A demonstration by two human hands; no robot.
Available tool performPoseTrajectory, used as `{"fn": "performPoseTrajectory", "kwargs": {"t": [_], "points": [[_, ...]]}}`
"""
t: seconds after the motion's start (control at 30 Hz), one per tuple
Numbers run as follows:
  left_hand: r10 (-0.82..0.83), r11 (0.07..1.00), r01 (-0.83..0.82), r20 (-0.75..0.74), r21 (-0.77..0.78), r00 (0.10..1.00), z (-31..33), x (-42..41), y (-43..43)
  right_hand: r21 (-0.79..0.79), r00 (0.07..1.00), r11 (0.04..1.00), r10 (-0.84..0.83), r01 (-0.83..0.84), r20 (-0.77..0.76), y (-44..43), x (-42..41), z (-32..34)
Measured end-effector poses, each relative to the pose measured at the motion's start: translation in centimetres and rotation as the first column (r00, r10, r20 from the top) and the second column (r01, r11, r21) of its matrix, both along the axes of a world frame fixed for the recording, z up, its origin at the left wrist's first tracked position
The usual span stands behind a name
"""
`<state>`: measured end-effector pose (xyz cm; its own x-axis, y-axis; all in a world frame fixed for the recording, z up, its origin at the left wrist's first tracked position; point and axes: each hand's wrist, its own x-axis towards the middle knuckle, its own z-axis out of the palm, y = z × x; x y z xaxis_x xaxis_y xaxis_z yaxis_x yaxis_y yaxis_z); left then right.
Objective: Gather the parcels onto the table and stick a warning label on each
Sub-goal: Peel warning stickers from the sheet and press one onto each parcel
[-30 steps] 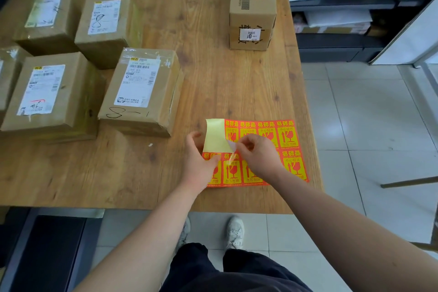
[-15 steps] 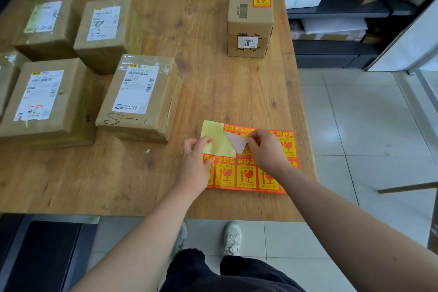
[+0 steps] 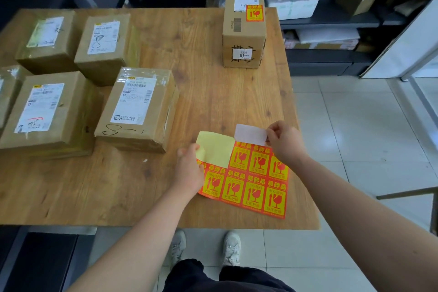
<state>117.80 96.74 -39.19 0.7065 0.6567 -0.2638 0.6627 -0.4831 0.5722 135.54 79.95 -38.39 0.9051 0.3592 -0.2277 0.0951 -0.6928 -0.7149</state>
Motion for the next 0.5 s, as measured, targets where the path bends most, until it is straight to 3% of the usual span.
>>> {"fn": "performPoseTrajectory", "kwargs": {"t": [0.13,0.2,0.27,0.3,0.4,0.5], "points": [[-0.02,0.999,0.021,-0.046,0.032,0.999,0.6,0.0,-0.1,0.055,0.996,0.998,0.023,-0.028,0.09,0.0,0.0,1.1],[-0.033,0.99,0.041,-0.058,0.137,0.998,0.9,0.1,-0.3,0.083,0.986,0.994,0.058,-0.072,0.159,0.2,-0.8,2.0],[-0.069,0.963,0.065,0.008,0.263,0.998,1.6,0.7,-0.6,0.081,0.972,0.989,0.1,-0.12,0.21,0.6,-1.8,2.9],[-0.098,0.966,0.076,0.077,0.249,0.992,2.2,1.1,-0.7,0.074,0.966,0.986,0.13,-0.15,0.223,0.7,-2.4,3.2],[-0.026,0.994,0.053,0.274,-0.092,0.961,4.0,2.8,-1.1,0.017,0.928,0.962,0.256,-0.271,0.27,1.3,-4.3,3.7],[0.176,0.932,-0.071,0.272,-0.356,0.946,5.0,3.9,-0.7,-0.072,0.855,0.919,0.388,-0.388,0.343,1.8,-5.8,3.8]]}}
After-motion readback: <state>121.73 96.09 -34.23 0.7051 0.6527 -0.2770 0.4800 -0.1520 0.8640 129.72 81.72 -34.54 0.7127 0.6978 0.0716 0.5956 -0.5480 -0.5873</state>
